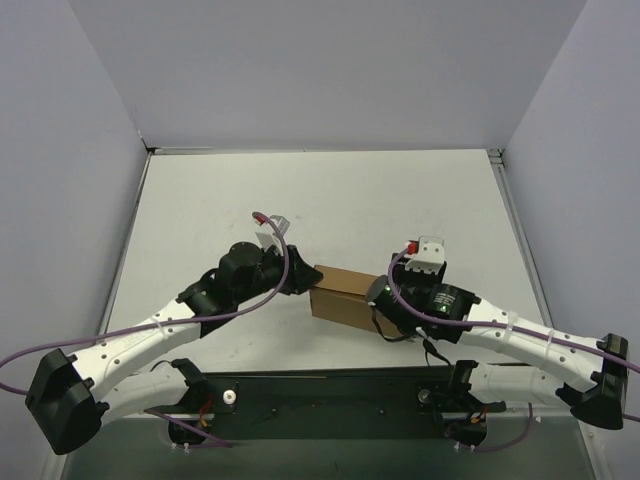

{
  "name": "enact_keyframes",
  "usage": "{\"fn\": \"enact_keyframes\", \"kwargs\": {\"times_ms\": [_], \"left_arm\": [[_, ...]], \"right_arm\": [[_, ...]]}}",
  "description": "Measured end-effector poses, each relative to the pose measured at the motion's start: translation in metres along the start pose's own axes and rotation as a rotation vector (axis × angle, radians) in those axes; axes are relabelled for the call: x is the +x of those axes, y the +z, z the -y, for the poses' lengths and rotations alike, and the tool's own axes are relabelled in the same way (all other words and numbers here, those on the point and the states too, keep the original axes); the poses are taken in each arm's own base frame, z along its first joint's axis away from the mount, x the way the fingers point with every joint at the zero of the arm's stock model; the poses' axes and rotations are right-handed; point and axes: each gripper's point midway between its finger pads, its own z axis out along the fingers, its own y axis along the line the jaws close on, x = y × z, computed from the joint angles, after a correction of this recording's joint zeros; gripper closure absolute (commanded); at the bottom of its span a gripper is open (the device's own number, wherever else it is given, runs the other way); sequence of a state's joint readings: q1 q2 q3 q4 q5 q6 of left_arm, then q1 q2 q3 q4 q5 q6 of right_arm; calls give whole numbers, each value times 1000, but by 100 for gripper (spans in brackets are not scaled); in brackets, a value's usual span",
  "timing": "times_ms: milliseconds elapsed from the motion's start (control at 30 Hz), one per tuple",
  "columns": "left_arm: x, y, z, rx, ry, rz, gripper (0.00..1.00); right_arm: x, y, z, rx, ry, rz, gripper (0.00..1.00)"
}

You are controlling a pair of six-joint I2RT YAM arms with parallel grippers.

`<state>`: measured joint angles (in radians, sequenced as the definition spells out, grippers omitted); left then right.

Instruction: Fold the paper box

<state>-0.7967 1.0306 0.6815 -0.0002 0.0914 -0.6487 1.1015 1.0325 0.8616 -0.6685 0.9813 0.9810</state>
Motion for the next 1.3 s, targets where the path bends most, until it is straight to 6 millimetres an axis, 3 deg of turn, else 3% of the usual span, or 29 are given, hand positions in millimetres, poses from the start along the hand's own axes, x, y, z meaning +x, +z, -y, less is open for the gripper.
{"fn": "enact_keyframes", "kwargs": {"times_ms": [133, 233, 400, 533, 700, 967, 1300], "left_arm": [[1, 1, -2, 0, 2, 9, 55], [-1, 2, -3, -7, 7, 18, 56], [-3, 3, -7, -23, 15, 32, 57], [-4, 3, -8, -27, 26, 36, 57], [-4, 3, -8, -29, 32, 37, 57], [-5, 4, -8, -28, 34, 36, 58], [-3, 6, -5, -21, 40, 30, 58]], "right_arm": [[0, -8, -4, -54, -31, -72, 34], [-9, -12, -2, -97, 5, -136, 31], [-22, -19, 24, -130, 125, -194, 31], [-21, -31, 47, -147, 208, -233, 32], [-16, -42, 61, -166, 310, -264, 34], [10, -45, 62, -170, 380, -323, 44], [18, -45, 53, -211, 483, -332, 75]]}}
